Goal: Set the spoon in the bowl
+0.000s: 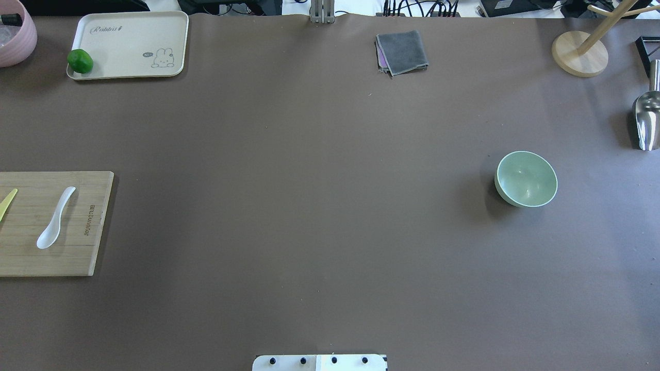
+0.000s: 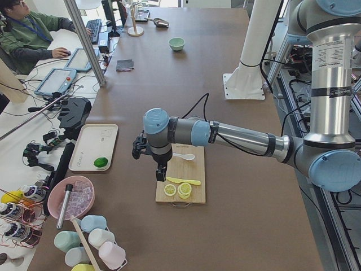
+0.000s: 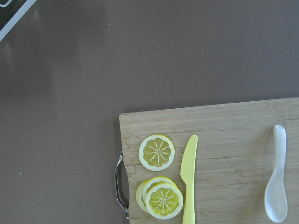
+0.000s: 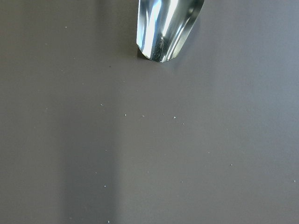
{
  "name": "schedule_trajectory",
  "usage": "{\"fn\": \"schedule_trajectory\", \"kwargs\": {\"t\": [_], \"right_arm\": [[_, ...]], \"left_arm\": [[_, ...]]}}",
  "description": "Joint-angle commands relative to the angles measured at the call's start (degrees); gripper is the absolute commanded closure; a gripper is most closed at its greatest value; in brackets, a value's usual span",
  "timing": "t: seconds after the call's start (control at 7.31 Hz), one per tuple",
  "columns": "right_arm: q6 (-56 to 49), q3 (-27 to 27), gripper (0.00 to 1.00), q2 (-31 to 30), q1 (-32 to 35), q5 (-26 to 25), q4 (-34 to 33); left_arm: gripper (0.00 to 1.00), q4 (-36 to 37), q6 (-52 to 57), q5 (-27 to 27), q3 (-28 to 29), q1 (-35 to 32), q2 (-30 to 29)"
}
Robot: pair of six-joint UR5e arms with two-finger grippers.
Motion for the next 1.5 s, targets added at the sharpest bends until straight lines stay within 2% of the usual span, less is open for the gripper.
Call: {"fn": "schedule_trajectory", "kwargs": {"t": [0.0,0.14,0.41,0.96,1.23,1.37], "right_arm": [[0.05,0.14,0.0,0.04,0.02,0.08,0.32],[0.14,0.75,0.0,0.3,0.02,0.09,1.54],[0.32,0.58,0.0,-0.57,0.1,0.08,9.69],[0.76,2.59,0.0,0.39,1.68,0.17,11.56],[0.76,2.43,0.0,0.22,4.92,2.36,13.33],[0.5,2.6,0.0,-0.22,6.07,2.02,15.76]], "left_arm": [[0.02,-1.08,-0.09,-0.34,-0.92,-0.02,-0.26],[0.02,-1.35,-0.09,-0.35,-1.19,0.07,-0.95],[0.02,-7.04,-0.09,-0.52,-1.37,0.25,-1.05],[0.02,-9.42,-0.44,-0.17,-1.55,0.16,-3.5],[0.02,-18.79,-0.53,0.26,-0.24,0.07,-3.68],[0.02,-25.98,-0.44,0.27,0.73,0.07,-2.9]]}}
